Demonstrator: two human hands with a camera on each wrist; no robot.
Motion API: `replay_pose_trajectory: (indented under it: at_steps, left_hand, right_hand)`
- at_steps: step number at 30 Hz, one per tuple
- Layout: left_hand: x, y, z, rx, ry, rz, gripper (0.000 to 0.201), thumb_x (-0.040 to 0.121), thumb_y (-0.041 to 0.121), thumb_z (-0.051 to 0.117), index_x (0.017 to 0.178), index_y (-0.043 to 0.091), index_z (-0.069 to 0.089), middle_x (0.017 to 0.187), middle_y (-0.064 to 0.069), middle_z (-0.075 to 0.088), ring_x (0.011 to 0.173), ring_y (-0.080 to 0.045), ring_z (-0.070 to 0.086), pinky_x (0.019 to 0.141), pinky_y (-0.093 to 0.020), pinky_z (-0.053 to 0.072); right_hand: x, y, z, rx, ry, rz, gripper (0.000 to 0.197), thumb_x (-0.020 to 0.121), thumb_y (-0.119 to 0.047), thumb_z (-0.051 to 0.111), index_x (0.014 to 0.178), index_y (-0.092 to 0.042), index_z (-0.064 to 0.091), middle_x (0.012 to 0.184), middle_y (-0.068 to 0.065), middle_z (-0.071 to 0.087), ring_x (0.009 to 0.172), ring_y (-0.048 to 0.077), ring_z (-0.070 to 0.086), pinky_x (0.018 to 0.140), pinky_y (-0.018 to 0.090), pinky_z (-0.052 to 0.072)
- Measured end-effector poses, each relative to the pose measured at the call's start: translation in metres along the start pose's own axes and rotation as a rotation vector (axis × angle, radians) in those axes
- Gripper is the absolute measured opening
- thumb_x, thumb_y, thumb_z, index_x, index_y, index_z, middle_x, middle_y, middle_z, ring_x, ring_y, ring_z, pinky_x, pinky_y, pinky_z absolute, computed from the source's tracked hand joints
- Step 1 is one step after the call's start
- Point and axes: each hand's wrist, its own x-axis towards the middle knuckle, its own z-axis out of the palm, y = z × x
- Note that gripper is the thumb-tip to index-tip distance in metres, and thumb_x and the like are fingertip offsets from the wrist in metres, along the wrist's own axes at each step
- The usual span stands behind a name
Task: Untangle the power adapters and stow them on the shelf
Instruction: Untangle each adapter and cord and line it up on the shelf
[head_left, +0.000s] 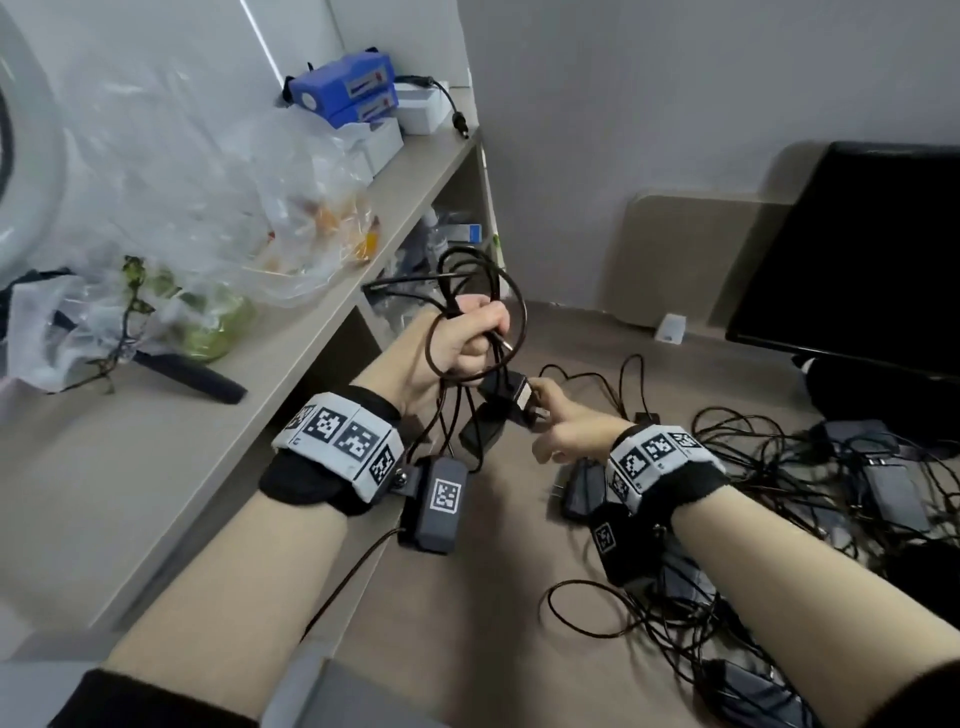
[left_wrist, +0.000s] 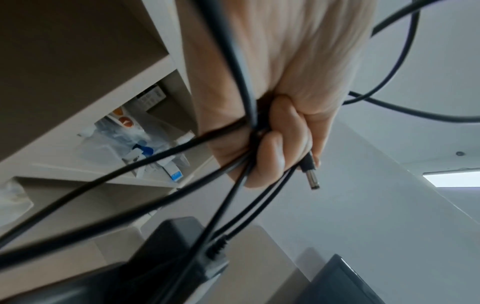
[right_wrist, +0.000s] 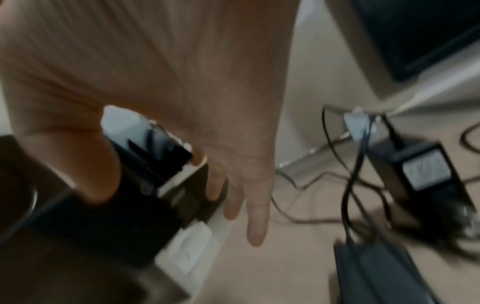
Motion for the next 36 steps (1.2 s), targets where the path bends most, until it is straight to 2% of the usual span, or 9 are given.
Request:
replay_pose_trajectory:
  at_steps: [4,7,11,14,18,21,25,31,36]
  left_hand:
    - [0.005,0.005,-0.003,-0.013,0.067,0.012,0.030,0.099,0.012,0.038,0.071,0.013,0.047,0.038,0.016,0.026,0.032,0.000,0.018,0.051,-0.030,0.006]
    - [0.010,0.005,-0.003,-0.048,0.080,0.019,0.026,0.097,0.014,0.040,0.073,0.011,0.047,0.037,0.015,0.028,0.032,0.000,0.020,0.046,-0.023,0.010]
    - [0.020,0.001,0.000,-0.008,0.171,0.027,0.019,0.087,0.022,0.047,0.070,0.013,0.047,0.039,0.015,0.029,0.032,0.001,0.020,0.048,-0.027,0.007]
    - [0.029,-0.007,-0.002,0.007,0.275,0.035,0.022,0.091,0.021,0.047,0.070,0.014,0.047,0.042,0.014,0.029,0.032,0.000,0.020,0.047,-0.022,0.011]
    - [0.038,-0.019,-0.001,-0.008,0.341,0.040,0.021,0.094,0.019,0.046,0.074,0.012,0.047,0.040,0.013,0.030,0.032,0.001,0.020,0.048,-0.022,0.011]
    - [0.042,-0.022,0.004,-0.005,0.320,0.043,0.018,0.089,0.021,0.048,0.075,0.011,0.047,0.041,0.013,0.030,0.031,0.001,0.020,0.043,-0.013,0.016]
    - [0.044,-0.021,0.007,0.023,0.326,0.006,0.026,0.098,0.017,0.043,0.074,0.012,0.049,0.039,0.014,0.029,0.032,0.001,0.020,0.047,-0.019,0.013]
    - [0.042,-0.019,0.018,-0.034,0.292,-0.079,0.027,0.100,0.015,0.040,0.076,0.008,0.049,0.034,0.012,0.027,0.029,0.000,0.019,0.039,-0.011,0.020]
    - [0.035,-0.028,0.023,-0.007,0.251,-0.155,0.032,0.100,0.015,0.039,0.070,0.010,0.049,0.034,0.012,0.026,0.027,0.000,0.019,0.037,-0.011,0.021]
  right_hand:
    - [0.020,0.018,0.015,0.197,-0.023,-0.064,0.094,0.072,0.004,0.073,0.137,-0.039,0.021,0.140,-0.004,0.037,0.118,0.029,0.057,0.067,0.034,0.054]
    - [0.031,0.027,0.013,0.485,-0.080,-0.026,0.082,0.069,0.008,0.071,0.130,-0.035,0.037,0.131,-0.001,0.053,0.113,0.025,0.061,0.082,0.044,0.056]
    - [0.036,0.033,-0.002,0.686,-0.219,-0.018,0.051,0.066,0.005,0.065,0.111,-0.019,0.058,0.102,0.003,0.069,0.093,0.022,0.067,0.075,0.041,0.059]
    - [0.039,0.036,-0.006,0.650,-0.131,-0.015,0.040,0.076,0.013,0.063,0.106,-0.014,0.059,0.103,0.010,0.065,0.091,0.027,0.065,0.072,0.039,0.059]
    - [0.036,0.047,-0.008,0.664,0.054,-0.025,0.058,0.075,0.014,0.066,0.119,-0.020,0.050,0.109,0.010,0.053,0.088,0.022,0.062,0.067,0.040,0.059]
    - [0.036,0.055,-0.010,0.635,0.130,-0.080,0.086,0.075,0.018,0.064,0.143,-0.023,0.029,0.094,0.002,0.054,0.084,0.018,0.059,0.079,0.051,0.054]
    - [0.037,0.055,-0.009,0.514,0.186,-0.154,0.099,0.071,0.020,0.065,0.149,-0.021,0.019,0.086,0.000,0.049,0.075,0.015,0.054,0.086,0.052,0.050]
    - [0.032,0.055,-0.008,0.296,0.203,-0.218,0.099,0.067,0.008,0.074,0.146,-0.029,0.028,0.122,0.001,0.044,0.089,0.022,0.061,0.086,0.038,0.054]
    - [0.034,0.060,-0.011,0.212,0.168,-0.253,0.089,0.053,-0.009,0.076,0.130,-0.042,0.044,0.136,-0.002,0.044,0.114,0.024,0.059,0.097,0.043,0.050]
